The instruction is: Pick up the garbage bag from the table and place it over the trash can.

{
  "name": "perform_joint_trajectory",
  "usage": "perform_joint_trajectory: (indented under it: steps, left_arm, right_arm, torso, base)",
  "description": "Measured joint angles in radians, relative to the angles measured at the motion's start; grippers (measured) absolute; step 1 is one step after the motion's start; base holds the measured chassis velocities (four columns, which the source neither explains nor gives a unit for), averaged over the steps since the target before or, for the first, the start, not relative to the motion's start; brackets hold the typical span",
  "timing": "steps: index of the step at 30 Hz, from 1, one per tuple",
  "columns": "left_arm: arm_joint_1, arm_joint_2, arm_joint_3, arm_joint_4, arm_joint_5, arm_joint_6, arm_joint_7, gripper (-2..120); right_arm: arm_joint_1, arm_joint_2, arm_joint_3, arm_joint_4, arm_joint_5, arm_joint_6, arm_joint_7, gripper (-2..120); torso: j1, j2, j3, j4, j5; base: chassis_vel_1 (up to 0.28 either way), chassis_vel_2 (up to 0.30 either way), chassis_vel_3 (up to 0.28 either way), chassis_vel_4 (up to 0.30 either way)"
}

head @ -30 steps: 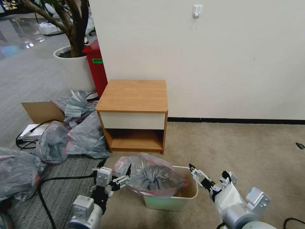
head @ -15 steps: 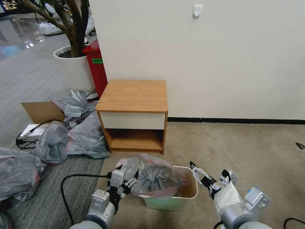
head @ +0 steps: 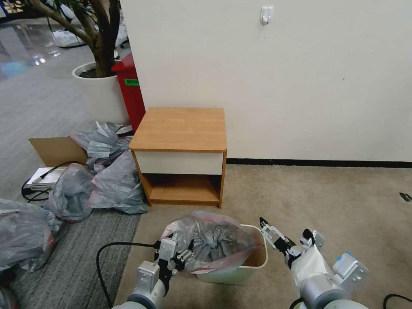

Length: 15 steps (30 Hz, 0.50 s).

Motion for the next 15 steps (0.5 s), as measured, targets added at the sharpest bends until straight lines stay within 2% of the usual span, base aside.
perform_joint_trajectory:
  steps: [6, 15]
  left_arm:
    - [-0.034, -0.004, 0.026, 0.024, -0.016, -0.001, -0.022, 70]
    - [-0.12, -0.007, 0.103, 0.073, -0.109, 0.067, -0.129, 69]
  right_arm:
    - [-0.007, 0.005, -0.002, 0.0, -0.015, 0.007, -0.002, 100]
    - [-0.027, 0.017, -0.01, -0.002, -0.057, 0.03, -0.002, 100]
  torso:
    - [0.0, 0.0, 0.0, 0.0, 0.0]
    - [0.0, 0.0, 0.0, 0.0, -0.0001]
  base:
    - [0.0, 0.0, 0.0, 0.0]
    - [0.0, 0.0, 0.0, 0.0]
